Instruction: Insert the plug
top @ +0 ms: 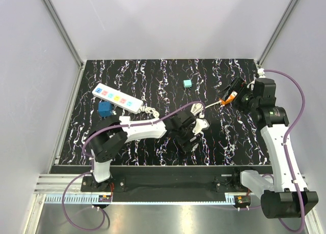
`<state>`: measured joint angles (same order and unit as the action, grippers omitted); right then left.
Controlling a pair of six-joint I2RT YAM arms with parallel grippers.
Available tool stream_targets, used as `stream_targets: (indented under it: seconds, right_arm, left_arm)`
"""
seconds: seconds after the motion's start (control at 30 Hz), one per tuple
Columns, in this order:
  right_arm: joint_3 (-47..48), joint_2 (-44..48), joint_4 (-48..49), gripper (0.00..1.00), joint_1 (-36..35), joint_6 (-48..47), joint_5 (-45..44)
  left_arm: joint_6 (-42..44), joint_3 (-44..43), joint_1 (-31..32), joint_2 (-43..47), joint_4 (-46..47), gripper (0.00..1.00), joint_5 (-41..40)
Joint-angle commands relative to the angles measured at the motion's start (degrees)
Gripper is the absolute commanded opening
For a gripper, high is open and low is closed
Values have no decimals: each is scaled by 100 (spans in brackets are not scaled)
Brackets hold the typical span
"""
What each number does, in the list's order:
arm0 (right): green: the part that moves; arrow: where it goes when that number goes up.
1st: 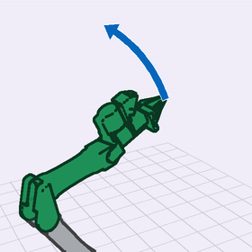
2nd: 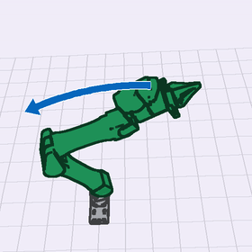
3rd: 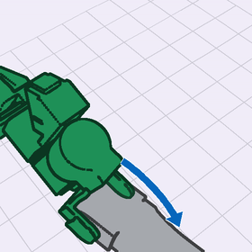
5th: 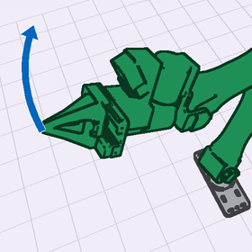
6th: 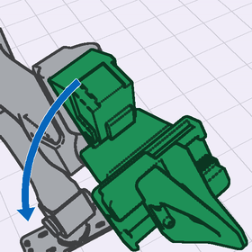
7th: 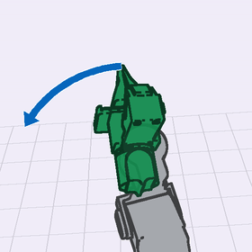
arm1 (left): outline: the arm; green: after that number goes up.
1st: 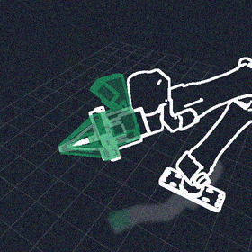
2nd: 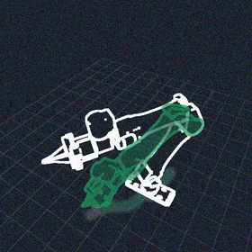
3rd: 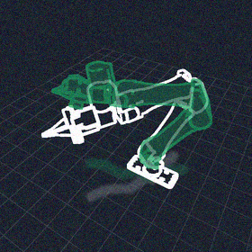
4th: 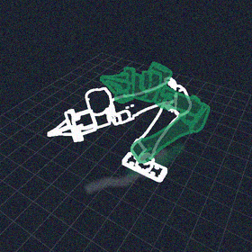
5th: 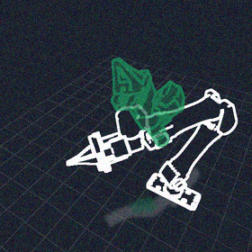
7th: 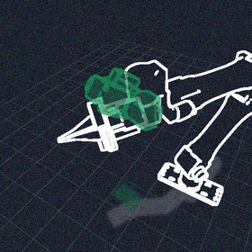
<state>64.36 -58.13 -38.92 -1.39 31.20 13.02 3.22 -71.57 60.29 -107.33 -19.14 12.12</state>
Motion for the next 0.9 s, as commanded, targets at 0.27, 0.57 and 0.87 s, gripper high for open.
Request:
stream_targets:
  seconds: [0.27, 0.57, 0.87]
  right_arm:
    - [253, 100, 235, 98, 25, -544, 717]
    - [569, -84, 1456, 97, -1484, -1255, 1163]
    - [369, 617, 3316, 100, -2199, -2829, 5098]
  left_arm:
    - [-199, -217, -96, 835, -265, 0, 463]
    - [-2034, 406, -1985, 2444, 295, 0, 4566]
    - [-3267, 583, -2259, 3130, 1509, 0, 6451]
